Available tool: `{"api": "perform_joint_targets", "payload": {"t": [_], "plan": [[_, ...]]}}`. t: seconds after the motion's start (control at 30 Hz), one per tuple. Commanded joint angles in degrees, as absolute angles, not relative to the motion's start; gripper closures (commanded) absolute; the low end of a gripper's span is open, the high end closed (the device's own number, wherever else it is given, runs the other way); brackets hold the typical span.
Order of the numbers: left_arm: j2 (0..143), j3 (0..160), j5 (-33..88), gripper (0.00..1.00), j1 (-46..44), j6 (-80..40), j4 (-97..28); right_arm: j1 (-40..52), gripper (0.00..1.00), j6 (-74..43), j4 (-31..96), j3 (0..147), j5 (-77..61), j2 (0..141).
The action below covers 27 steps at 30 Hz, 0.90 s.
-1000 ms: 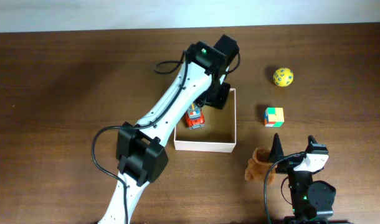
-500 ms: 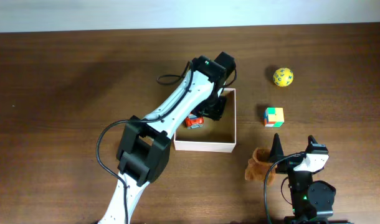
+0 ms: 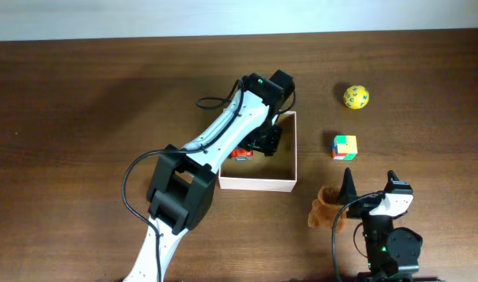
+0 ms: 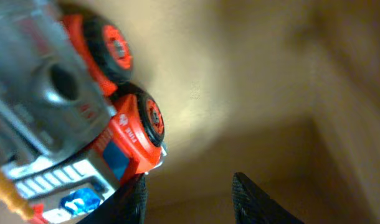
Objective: Pack container
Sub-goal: 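Open the left gripper to release the truck inside the box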
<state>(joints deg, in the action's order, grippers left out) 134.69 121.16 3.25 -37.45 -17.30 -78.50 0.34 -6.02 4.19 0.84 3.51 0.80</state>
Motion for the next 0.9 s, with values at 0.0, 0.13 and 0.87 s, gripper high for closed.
{"api": "perform_joint_targets", "payload": {"t": [0.0, 0.13, 0.87], "plan": [[135.1, 120.8, -1.7, 0.53, -37.3, -16.4, -78.9, 0.0, 0.01, -6.2, 4.2, 0.3, 3.4, 0.2], [135.1, 120.8, -2.4, 0.53, -37.3, -16.4, -78.9, 0.0, 0.01, -6.2, 4.2, 0.3, 3.4, 0.2], [134.9, 147.5, -0.9, 0.44, -36.0, -16.4, -91.2, 0.0, 0.01, -6.2, 4.2, 0.3, 3.4, 0.2]]}}
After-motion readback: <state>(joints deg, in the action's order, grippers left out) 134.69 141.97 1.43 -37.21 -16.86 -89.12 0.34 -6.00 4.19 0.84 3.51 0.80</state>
